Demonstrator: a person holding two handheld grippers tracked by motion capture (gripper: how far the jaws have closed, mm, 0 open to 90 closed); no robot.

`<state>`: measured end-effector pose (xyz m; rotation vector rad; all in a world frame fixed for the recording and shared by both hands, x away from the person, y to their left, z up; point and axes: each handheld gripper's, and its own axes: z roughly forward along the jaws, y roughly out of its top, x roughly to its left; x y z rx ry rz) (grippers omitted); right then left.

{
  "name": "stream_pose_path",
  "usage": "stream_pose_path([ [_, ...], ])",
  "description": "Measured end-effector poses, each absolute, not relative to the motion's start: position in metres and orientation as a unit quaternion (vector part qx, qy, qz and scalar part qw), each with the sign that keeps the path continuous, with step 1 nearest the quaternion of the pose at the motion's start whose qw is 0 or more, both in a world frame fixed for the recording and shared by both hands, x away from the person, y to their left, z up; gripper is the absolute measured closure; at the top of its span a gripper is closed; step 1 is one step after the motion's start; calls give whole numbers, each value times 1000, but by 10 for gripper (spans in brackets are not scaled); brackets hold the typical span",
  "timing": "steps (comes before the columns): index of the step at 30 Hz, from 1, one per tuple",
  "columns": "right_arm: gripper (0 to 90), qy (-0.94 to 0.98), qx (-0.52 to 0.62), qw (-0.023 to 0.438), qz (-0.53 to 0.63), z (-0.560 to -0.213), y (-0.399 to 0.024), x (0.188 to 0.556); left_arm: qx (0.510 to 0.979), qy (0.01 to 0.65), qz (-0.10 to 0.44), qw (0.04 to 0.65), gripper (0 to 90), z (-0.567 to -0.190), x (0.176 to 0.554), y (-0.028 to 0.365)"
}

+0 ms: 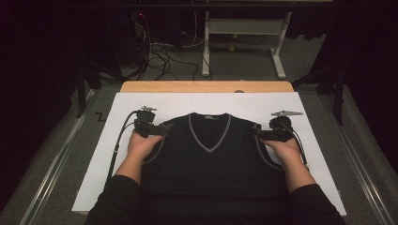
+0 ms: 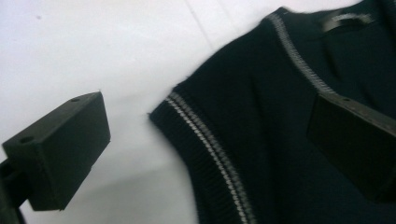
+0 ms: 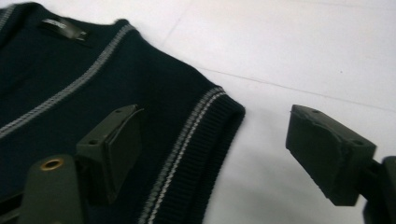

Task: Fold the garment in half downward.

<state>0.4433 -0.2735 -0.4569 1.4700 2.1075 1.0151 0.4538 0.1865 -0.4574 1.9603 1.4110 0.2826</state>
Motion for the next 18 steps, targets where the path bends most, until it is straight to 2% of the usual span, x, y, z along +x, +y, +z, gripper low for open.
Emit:
stream_pose_path([
  [3, 216, 750, 528, 183, 353, -462, -272, 446, 753, 558, 93, 336, 0, -464, 457, 186],
  [7, 237, 765, 526, 183, 324, -467, -263, 449, 752, 559, 96, 334, 78, -466, 460, 179],
  [10, 288, 775, 521, 191, 303, -464, -255, 451, 750, 570, 95, 321, 128, -468, 462, 176],
  [13, 327, 775, 519, 197, 303, -463, -250, 453, 749, 574, 105, 313, 138, -469, 462, 172],
  [15, 367, 779, 519, 196, 293, -464, -246, 454, 757, 568, 124, 297, 236, -468, 459, 170],
  [17, 463, 776, 522, 201, 292, -463, -245, 453, 764, 561, 134, 288, 323, -468, 456, 167],
  [18, 581, 773, 526, 198, 294, -462, -245, 451, 768, 557, 140, 283, 378, -468, 455, 166],
])
